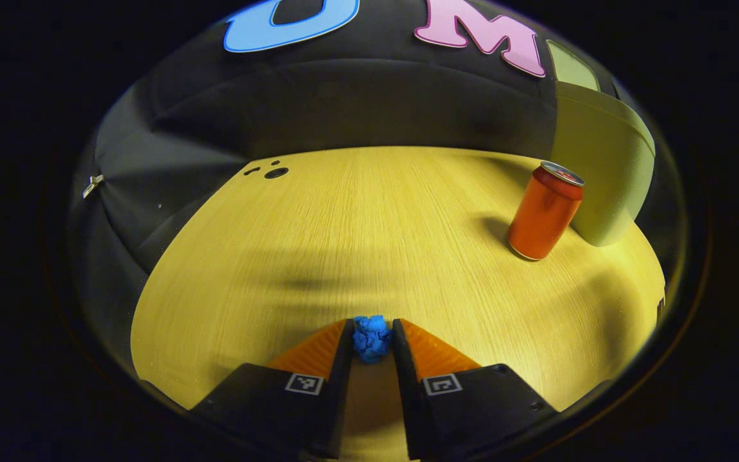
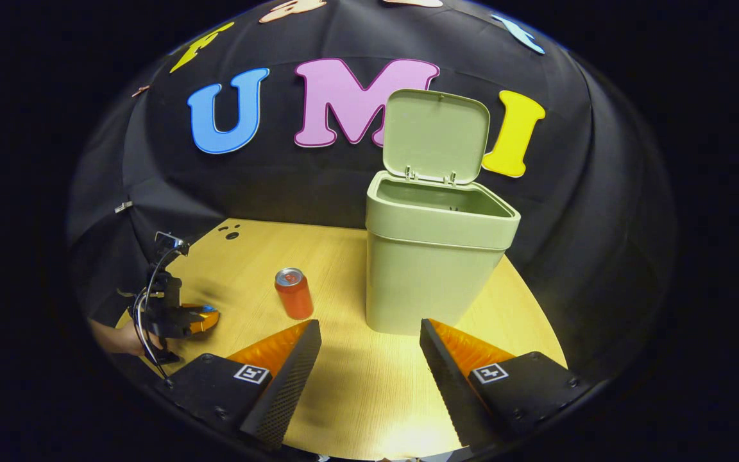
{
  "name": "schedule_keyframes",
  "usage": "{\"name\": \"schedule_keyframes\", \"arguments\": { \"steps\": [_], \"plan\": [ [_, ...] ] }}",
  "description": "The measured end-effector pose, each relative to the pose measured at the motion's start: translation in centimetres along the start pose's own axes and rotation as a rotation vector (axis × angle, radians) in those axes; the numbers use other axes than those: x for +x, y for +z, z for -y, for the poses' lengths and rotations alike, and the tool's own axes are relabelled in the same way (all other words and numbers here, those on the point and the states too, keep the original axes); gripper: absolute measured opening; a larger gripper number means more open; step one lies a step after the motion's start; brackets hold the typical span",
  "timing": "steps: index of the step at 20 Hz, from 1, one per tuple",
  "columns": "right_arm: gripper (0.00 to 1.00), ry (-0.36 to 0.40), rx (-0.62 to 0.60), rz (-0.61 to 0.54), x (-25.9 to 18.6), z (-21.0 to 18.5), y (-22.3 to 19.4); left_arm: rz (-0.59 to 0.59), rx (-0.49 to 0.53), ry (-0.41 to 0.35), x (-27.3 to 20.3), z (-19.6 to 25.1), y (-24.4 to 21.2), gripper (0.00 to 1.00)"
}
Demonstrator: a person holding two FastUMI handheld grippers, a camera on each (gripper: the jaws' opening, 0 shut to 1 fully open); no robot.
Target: Press the lid of the desktop garbage bin to open it, pick up the crumpled paper on the desktop and throw it into the bin, then pick up the pop can on the desktop and drop it into the bin, and finally close the garbage bin lid.
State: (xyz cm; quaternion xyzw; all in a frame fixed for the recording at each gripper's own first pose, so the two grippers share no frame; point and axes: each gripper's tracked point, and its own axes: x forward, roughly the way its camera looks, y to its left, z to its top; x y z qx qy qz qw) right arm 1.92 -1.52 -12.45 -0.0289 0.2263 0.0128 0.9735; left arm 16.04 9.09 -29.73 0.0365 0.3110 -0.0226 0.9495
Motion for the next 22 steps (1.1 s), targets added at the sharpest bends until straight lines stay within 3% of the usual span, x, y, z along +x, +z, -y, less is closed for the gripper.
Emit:
{"name": "schedule_keyframes", "arguments": {
  "steps": [2,3,4,7,9,10,11,14,19,21,22],
  "plan": [
    [0.98,0.002,0.001,-0.005,-0.2,0.0,-0.4,0.004,-0.007,-0.005,0.0,0.1,0.1,0.41],
    [0.98,0.003,0.0,-0.007,-0.3,0.0,-0.6,0.007,-0.017,-0.014,-0.1,0.2,0.1,0.31],
    [0.98,0.003,-0.002,-0.008,-0.3,0.1,-0.7,0.009,-0.028,-0.025,-0.2,0.4,0.2,0.34],
    [0.98,0.002,0.001,-0.015,-0.3,0.3,-1.1,0.021,-0.044,-0.03,-1.1,0.7,0.3,0.28],
    [0.98,0.004,0.007,-0.011,-0.3,0.4,-1.1,0.035,-0.045,-0.038,-1.9,0.9,0.9,0.32],
    [0.98,0.005,0.008,-0.008,-0.4,0.5,-1.1,0.052,-0.05,-0.051,-2.6,1.2,1.8,0.28],
    [0.98,0.006,0.007,-0.004,-0.4,0.5,-1.1,0.077,-0.056,-0.07,-3.3,1.7,2.7,0.32],
    [0.98,0.016,0.011,-0.001,-0.6,0.8,-1.3,0.154,-0.028,-0.087,-5.7,2.3,6.2,0.28],
    [0.98,0.018,0.037,-0.003,-0.9,2.0,-1.8,0.255,0.047,-0.137,-10.4,5.3,12.4,0.31],
    [0.98,0.014,0.071,0.004,-1.2,2.7,-1.8,0.304,0.051,-0.172,-12.1,7.2,15.1,0.28],
    [0.98,0.009,0.081,0.01,-1.2,3.2,-1.8,0.328,0.055,-0.188,-13.0,8.2,16.6,0.32]
  ]
}}
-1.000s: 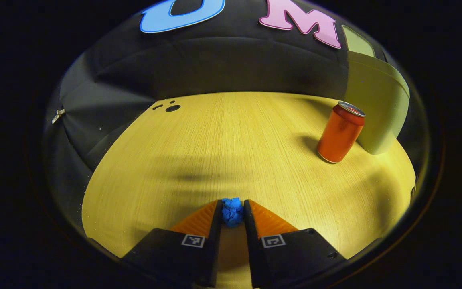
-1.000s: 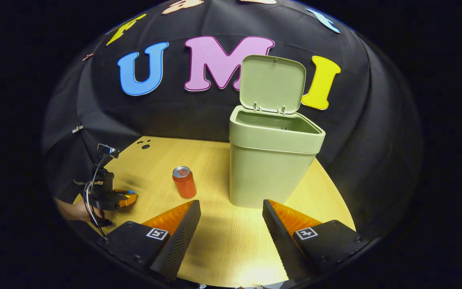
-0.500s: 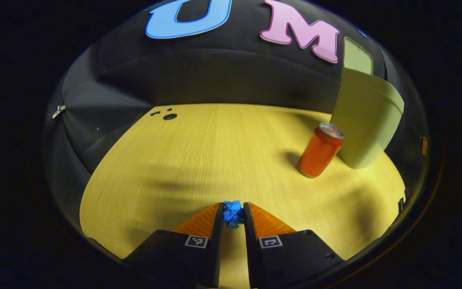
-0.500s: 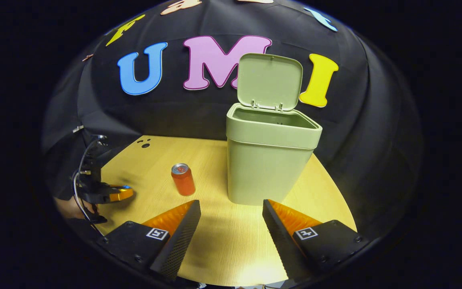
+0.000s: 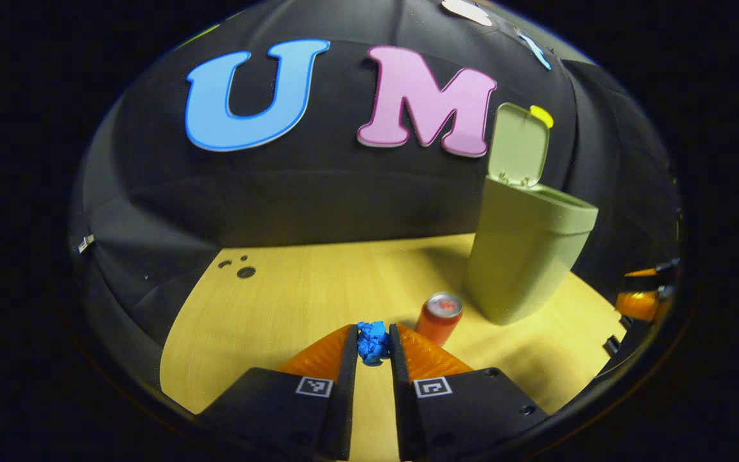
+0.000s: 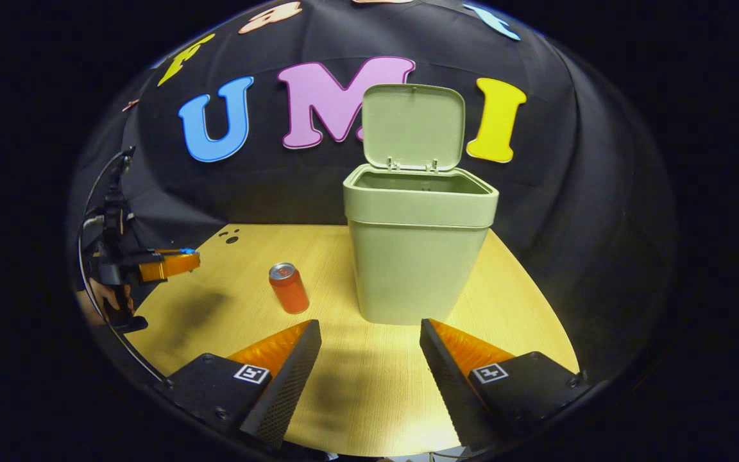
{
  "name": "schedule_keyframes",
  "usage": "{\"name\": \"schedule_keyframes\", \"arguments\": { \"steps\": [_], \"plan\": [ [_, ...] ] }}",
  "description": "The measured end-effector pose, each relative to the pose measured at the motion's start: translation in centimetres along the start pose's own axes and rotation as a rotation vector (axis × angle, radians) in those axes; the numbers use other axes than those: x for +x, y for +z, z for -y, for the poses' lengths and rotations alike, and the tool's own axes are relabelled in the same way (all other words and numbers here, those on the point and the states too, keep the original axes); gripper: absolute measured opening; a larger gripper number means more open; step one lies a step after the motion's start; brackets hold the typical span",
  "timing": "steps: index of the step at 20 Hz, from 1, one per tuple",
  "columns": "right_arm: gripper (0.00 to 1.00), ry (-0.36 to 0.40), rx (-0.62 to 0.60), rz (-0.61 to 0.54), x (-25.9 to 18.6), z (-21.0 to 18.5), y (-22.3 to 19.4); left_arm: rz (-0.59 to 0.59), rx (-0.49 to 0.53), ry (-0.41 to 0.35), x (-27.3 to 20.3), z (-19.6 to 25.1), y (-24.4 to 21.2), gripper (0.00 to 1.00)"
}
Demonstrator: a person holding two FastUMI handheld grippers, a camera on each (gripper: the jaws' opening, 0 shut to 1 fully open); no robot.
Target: Press the lid of the desktop garbage bin to open it, pick up the crumpled paper on the desktop and throw it into the bin, then pick up the pop can on the desktop and drop it into the bin, and finally close the garbage bin lid.
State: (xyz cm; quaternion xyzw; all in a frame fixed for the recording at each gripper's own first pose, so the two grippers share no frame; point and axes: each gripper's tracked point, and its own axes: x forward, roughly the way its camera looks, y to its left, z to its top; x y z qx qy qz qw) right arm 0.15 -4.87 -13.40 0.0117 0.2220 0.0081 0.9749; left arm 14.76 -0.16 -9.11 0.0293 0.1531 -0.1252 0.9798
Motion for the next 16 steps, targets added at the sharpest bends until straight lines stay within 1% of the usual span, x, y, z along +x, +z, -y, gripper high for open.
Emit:
{"name": "schedule_keyframes", "arguments": {
  "steps": [2,3,4,6,7,11,16],
  "plan": [
    [0.98,-0.01,0.009,0.012,-0.2,1.0,0.0,0.053,0.022,-0.031,-0.3,2.1,3.4,0.31],
    [0.98,-0.018,0.011,0.016,-0.3,1.6,-0.1,0.075,0.029,-0.054,-0.4,3.4,4.9,0.28],
    [0.98,-0.029,0.016,0.021,-0.4,2.4,-0.2,0.094,0.037,-0.075,-0.2,4.8,6.3,0.32],
    [0.98,-0.041,0.034,0.023,-0.7,3.3,-0.6,0.127,0.056,-0.097,0.4,6.7,8.2,0.32],
    [0.98,-0.049,0.041,0.019,-0.8,3.8,-0.9,0.139,0.059,-0.111,0.7,7.9,8.9,0.31],
    [0.98,-0.076,0.063,0.02,-0.9,6.0,-1.3,0.182,0.043,-0.208,1.7,13.4,11.7,0.31],
    [0.97,-0.083,0.056,0.017,-0.4,7.5,-1.5,0.214,0.045,-0.288,3.9,18.6,14.6,0.31]
  ]
}}
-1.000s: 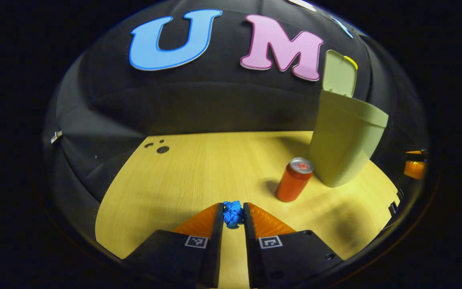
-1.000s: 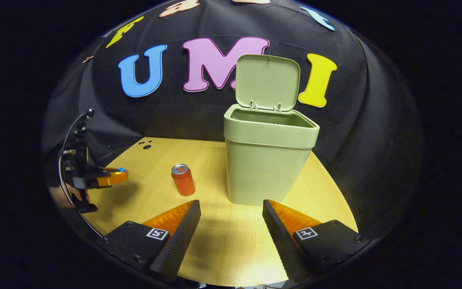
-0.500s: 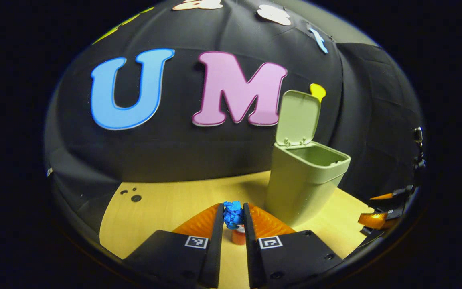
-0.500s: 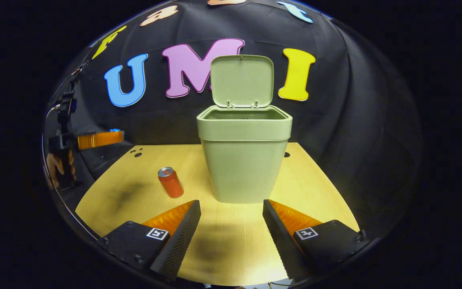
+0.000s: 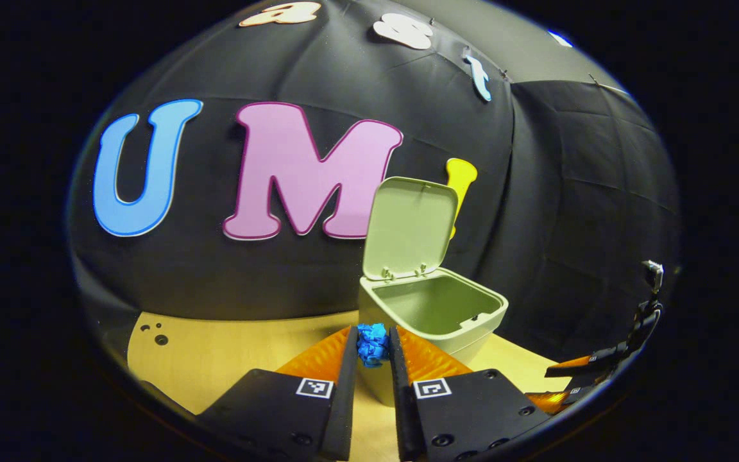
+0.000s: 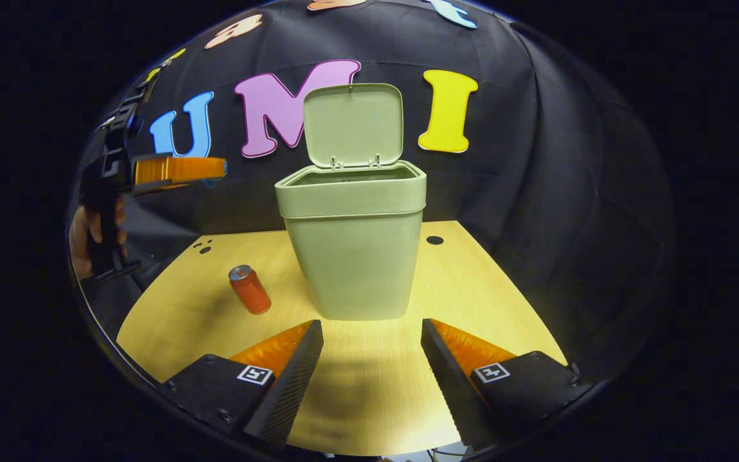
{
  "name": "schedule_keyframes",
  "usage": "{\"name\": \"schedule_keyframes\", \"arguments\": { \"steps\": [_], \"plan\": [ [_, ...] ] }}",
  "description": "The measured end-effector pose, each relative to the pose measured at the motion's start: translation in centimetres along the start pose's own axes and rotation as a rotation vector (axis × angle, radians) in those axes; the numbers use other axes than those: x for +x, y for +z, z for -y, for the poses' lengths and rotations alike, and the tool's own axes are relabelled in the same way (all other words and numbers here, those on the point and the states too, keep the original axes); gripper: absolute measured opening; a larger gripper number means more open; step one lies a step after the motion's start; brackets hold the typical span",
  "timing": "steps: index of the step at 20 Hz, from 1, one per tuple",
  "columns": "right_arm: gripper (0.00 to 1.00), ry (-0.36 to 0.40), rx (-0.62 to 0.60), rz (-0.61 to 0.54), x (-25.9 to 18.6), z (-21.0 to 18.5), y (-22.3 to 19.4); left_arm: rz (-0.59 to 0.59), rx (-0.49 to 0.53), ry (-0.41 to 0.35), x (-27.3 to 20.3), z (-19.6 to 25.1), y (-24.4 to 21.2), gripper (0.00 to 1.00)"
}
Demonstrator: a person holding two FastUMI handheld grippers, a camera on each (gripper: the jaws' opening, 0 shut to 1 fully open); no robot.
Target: Press the lid of the desktop garbage bin to open it, pick up the crumpled paper on the desktop and throw it into the bin, then pick up the pop can on the desktop and drop it into the bin, and finally close the garbage bin lid.
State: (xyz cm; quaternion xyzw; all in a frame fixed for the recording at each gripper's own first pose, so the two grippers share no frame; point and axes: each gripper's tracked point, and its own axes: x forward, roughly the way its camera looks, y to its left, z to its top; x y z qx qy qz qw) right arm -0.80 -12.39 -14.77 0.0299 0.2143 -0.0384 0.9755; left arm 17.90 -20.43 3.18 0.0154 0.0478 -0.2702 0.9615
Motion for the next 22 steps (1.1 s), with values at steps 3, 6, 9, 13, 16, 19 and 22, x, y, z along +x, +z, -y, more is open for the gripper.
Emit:
{"name": "schedule_keyframes", "arguments": {
  "steps": [3,6,9,13,16,19,22],
  "plan": [
    [0.98,0.003,0.008,0.003,0.7,0.8,0.2,0.013,0.021,-0.034,2.5,2.1,1.1,0.31],
    [0.98,0.008,0.012,-0.001,1.5,1.5,0.2,0.019,0.037,-0.07,4.8,4.5,1.7,0.28],
    [0.97,0.018,0.006,-0.007,2.1,2.2,0.1,0.006,0.063,-0.08,7.1,6.0,1.3,0.28],
    [0.98,0.042,-0.003,-0.022,3.0,2.6,-0.2,-0.021,0.052,-0.08,9.5,7.2,0.3,0.33],
    [0.98,0.058,-0.007,-0.031,3.7,2.8,-0.3,-0.046,0.04,-0.054,10.5,6.9,-0.6,0.39],
    [0.98,0.075,-0.013,-0.039,4.2,2.9,-0.5,-0.056,0.026,-0.049,11.0,7.1,-1.0,0.5],
    [0.98,0.091,-0.018,-0.043,4.6,2.9,-0.5,-0.028,0.044,-0.022,10.6,6.7,-0.6,0.97]
  ]
}}
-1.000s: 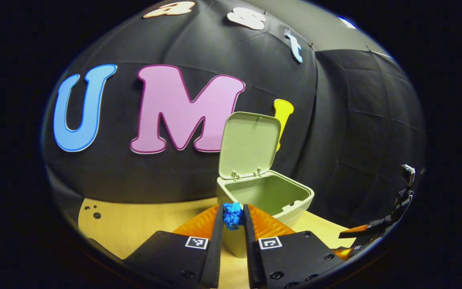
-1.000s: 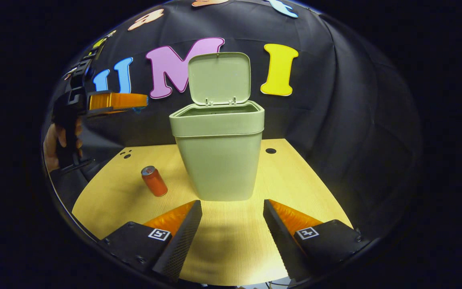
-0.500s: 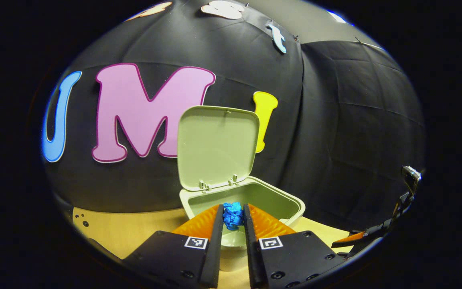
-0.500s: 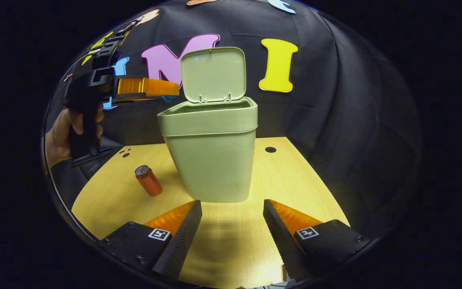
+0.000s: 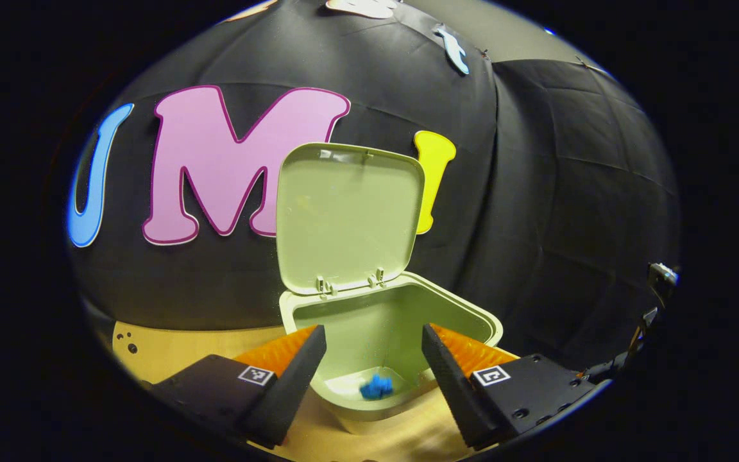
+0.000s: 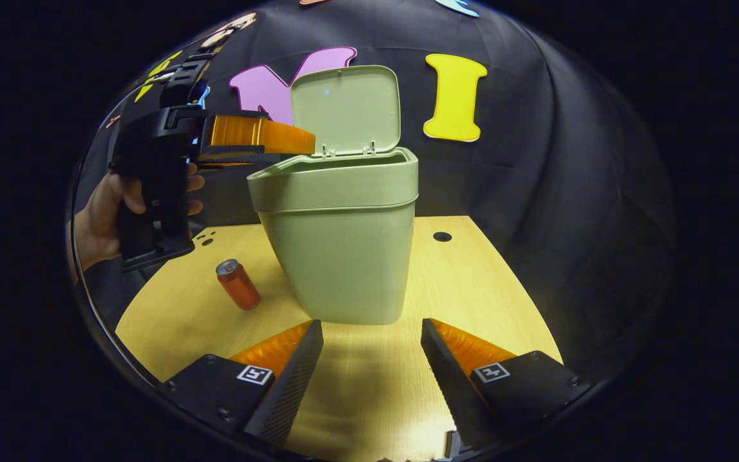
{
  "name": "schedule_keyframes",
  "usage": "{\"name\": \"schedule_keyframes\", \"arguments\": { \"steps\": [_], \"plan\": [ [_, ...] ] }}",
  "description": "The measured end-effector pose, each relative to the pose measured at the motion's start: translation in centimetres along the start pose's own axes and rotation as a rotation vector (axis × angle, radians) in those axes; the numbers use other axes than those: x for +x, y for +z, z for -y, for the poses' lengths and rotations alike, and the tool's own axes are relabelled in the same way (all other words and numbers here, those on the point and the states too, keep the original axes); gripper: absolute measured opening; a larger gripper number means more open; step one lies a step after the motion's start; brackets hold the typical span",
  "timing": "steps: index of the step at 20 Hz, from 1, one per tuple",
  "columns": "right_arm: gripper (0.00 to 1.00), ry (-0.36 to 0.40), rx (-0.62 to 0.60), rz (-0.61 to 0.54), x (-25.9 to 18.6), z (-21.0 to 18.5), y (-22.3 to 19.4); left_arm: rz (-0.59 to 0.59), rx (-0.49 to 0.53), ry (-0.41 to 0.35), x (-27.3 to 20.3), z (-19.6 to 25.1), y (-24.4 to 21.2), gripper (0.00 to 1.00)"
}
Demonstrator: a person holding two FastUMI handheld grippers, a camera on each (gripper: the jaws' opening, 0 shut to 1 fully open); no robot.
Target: Press the lid of the desktop garbage bin to open it, pick up the crumpled paper on the desktop and throw it into the bin, then pick up the pop can on the desktop and drop it into the bin, and finally close the garbage bin lid.
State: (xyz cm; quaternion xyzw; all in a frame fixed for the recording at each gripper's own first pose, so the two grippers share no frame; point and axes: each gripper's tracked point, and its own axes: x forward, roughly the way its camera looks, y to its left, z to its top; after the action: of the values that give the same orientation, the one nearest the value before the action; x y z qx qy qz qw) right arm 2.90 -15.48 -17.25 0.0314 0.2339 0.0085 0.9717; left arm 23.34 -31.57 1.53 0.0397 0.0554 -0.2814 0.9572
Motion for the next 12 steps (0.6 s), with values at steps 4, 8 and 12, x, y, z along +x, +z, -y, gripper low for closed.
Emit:
{"name": "schedule_keyframes", "arguments": {
  "steps": [4,8,12],
  "plan": [
    [0.98,0.03,0.006,-0.01,0.4,-0.8,-0.3,0.037,-0.029,0.077,-2.3,-2.2,0.4,0.96],
    [0.99,0.072,-0.032,-0.019,0.9,-2.9,-0.9,0.068,-0.009,0.218,-7.0,-6.9,-0.1,0.96],
    [1.0,0.15,-0.095,-0.019,1.1,-6.9,-1.3,0.052,-0.019,0.371,-13.5,-11.7,-2.3,0.96]
  ]
}}
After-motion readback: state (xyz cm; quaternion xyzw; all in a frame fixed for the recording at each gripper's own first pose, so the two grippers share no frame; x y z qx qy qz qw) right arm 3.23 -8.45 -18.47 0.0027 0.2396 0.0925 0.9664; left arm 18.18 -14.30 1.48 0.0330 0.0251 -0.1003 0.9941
